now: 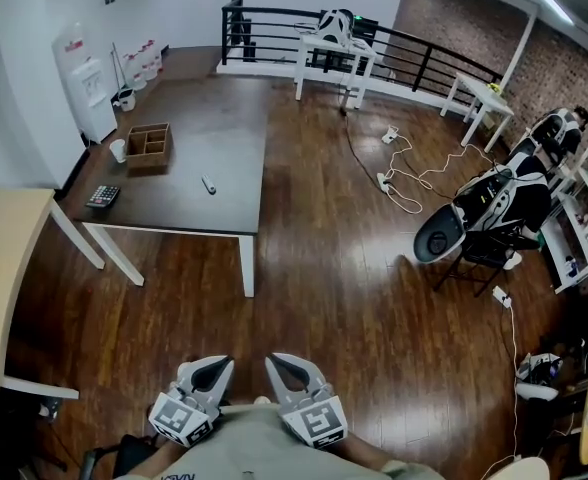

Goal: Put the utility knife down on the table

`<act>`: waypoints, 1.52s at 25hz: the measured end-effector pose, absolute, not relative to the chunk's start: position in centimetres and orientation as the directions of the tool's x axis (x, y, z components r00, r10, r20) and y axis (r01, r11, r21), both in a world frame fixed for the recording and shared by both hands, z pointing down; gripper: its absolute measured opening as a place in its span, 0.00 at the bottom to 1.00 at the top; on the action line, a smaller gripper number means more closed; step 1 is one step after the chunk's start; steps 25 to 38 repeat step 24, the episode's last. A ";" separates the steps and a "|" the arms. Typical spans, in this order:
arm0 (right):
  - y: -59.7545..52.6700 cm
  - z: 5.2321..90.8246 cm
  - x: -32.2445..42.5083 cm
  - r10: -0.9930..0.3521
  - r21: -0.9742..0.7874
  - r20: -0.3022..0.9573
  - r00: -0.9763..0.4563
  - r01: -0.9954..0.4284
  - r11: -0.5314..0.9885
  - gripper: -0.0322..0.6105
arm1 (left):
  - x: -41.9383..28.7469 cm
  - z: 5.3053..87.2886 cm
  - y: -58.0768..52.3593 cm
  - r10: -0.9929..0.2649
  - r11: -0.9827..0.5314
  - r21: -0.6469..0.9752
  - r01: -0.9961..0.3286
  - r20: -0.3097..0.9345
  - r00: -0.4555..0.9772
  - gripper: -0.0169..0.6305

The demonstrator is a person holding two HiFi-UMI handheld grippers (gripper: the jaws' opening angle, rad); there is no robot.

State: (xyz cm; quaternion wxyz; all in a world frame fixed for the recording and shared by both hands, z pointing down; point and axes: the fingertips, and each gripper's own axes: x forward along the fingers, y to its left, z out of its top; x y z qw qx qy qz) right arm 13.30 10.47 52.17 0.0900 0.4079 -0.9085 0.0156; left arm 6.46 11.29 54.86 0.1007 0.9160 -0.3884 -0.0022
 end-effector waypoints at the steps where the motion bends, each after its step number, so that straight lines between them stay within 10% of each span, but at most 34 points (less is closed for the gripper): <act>1: 10.4 52.3 13.2 -0.740 0.037 0.177 -0.649 -0.747 0.664 0.05 | 6.4 54.9 11.2 -0.710 -0.681 0.180 -0.710 0.075 0.700 0.03; 38: 9.0 52.5 10.6 -0.753 0.016 0.209 -0.624 -0.767 0.641 0.05 | 3.5 54.4 9.7 -0.694 -0.696 0.199 -0.691 0.062 0.717 0.03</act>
